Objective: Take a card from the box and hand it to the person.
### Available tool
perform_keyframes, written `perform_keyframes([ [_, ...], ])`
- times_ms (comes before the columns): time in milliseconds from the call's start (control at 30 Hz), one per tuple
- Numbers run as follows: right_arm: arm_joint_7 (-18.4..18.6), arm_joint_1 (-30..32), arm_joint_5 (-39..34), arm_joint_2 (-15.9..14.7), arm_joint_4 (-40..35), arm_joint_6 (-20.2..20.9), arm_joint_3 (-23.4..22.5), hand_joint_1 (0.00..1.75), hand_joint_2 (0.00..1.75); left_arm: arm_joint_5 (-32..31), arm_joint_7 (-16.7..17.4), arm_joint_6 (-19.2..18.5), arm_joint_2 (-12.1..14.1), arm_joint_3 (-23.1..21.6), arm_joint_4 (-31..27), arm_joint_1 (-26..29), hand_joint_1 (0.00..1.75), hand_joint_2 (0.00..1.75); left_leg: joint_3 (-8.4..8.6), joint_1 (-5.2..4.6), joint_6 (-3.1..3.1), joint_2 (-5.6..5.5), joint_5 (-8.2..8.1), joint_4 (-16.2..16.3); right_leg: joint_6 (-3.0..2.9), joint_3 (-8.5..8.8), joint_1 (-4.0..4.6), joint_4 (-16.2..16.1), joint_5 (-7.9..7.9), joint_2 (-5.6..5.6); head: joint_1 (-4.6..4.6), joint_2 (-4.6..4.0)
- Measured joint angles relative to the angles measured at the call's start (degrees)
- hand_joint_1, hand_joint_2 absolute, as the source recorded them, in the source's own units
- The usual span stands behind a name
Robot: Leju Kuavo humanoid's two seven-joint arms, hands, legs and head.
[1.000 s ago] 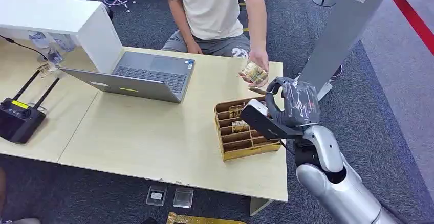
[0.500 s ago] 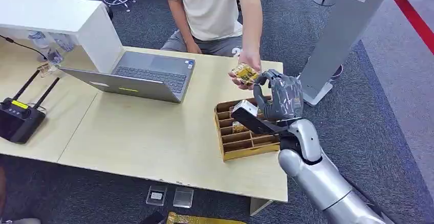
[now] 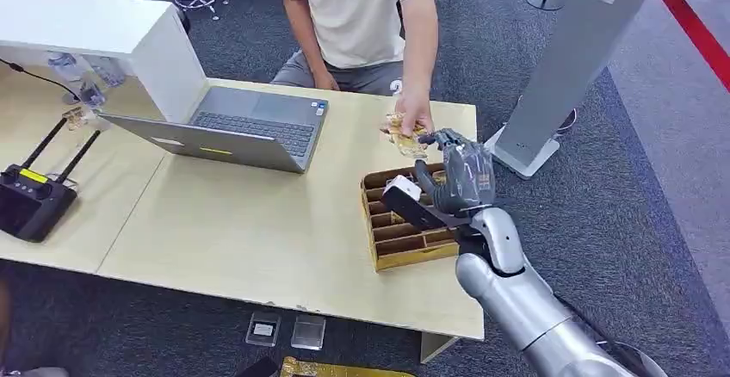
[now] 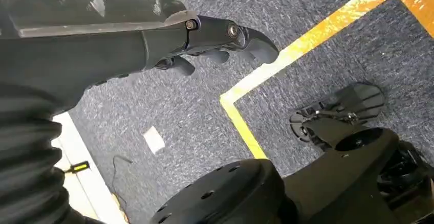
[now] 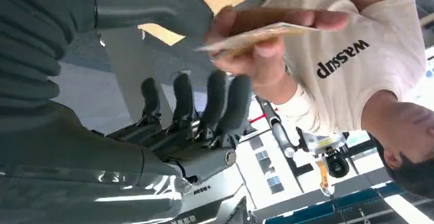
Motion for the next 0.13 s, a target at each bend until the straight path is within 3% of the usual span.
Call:
perform_keyframes([
  [133,-0.43,0.66,-2.33,0.11,0.13,0.11,-0.41,0.0,1.75,0.76,-0.48,1.11,0.0,0.0,0.0,0.22,0.0,0.0,0.0,0.0,0.0,0.0,0.0,0.0,0.0,-0.01,0.0,0.0,0.0,0.0,-0.04,0.0],
])
